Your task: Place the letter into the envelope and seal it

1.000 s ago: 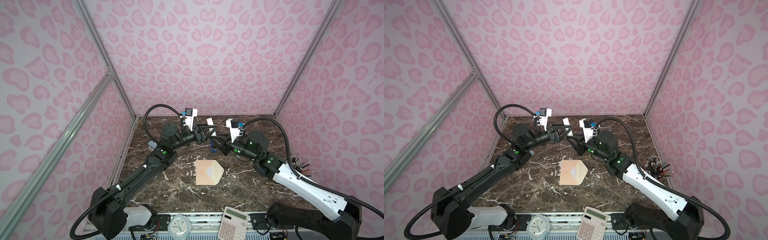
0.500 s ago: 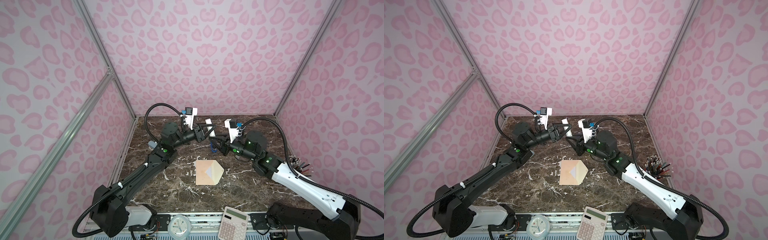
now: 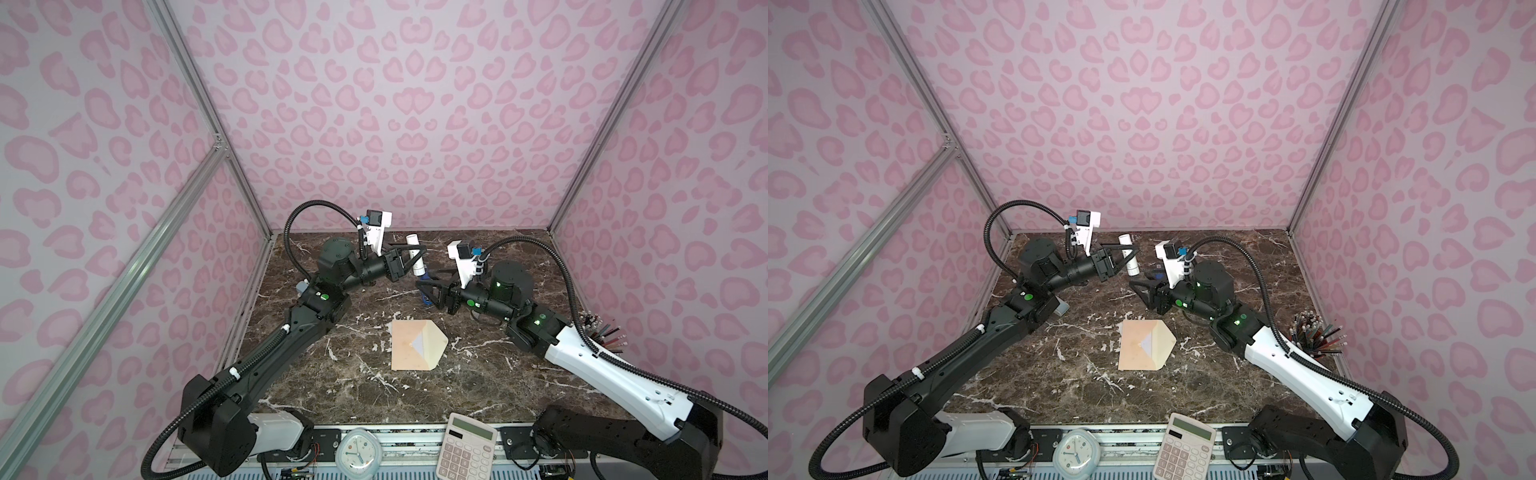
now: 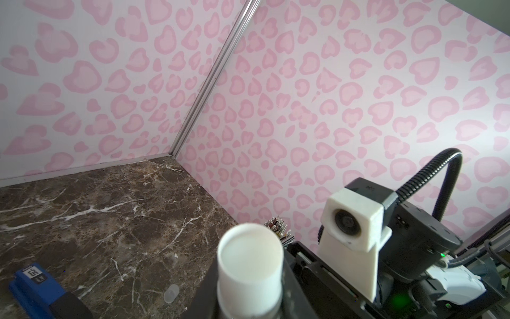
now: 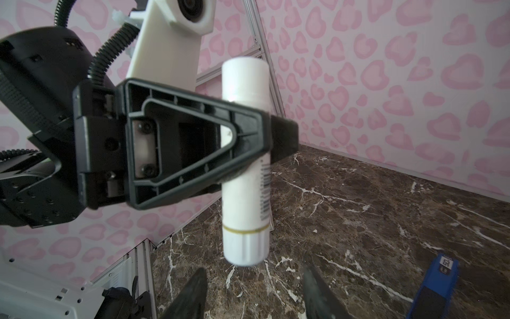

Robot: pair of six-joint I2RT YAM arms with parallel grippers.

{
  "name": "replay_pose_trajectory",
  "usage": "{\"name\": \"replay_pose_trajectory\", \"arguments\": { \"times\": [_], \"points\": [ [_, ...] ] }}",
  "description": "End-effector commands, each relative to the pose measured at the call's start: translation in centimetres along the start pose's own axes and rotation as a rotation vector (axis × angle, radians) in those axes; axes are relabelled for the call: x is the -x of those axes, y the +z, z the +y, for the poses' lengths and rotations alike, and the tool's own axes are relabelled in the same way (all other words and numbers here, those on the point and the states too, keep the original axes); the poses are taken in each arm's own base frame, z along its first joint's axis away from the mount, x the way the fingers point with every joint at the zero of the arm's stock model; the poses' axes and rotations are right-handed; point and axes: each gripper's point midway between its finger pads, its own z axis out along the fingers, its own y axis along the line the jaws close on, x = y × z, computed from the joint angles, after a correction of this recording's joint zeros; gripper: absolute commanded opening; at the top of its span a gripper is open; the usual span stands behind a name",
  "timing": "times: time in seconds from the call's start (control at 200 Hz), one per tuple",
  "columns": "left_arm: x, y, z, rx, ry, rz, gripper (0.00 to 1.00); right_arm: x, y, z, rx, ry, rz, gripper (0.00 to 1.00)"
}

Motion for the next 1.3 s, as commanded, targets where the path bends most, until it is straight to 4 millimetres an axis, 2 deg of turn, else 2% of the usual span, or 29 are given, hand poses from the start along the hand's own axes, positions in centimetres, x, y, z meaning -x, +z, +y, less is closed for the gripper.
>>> {"name": "replay_pose_trajectory", "arguments": {
  "times": [0.0,0.215,0.41,0.61,0.78,0.9,1.125,1.295],
  "points": [
    [-0.1,-0.4,-0.6,-0.014,0.049,0.015,0.11,-0.6,0.0,0.5,0.051,-0.008,0.039,0.55],
    [-0.7,-0.7,-0.4,-0.011,0.039,0.015,0.09,0.1,0.8,1.2,0.097,-0.008,0.04,0.53],
    [-0.5,-0.8,0.0,0.012,0.033,-0.004,0.09,1.0,1.4,1.3,0.092,-0.027,0.016,0.52],
    [0.3,-1.2,1.4,0.118,0.018,-0.052,0.07,2.0,1.3,0.1,-0.08,-0.146,-0.059,0.5],
    [1.2,-1.9,2.7,0.254,0.06,-0.084,0.06,1.5,1.0,-0.7,-0.185,-0.219,-0.071,0.55],
    [0.7,-2.2,3.7,0.331,0.057,-0.06,0.05,1.1,1.6,-0.6,-0.214,-0.279,-0.066,0.56],
    [0.5,-2.3,3.2,0.374,0.08,-0.083,0.04,1.2,3.2,0.1,-0.271,-0.384,-0.074,0.54],
    [0.6,-2.2,2.7,0.372,0.087,-0.107,0.04,1.1,4.2,0.2,-0.292,-0.395,-0.087,0.5]
  ]
}}
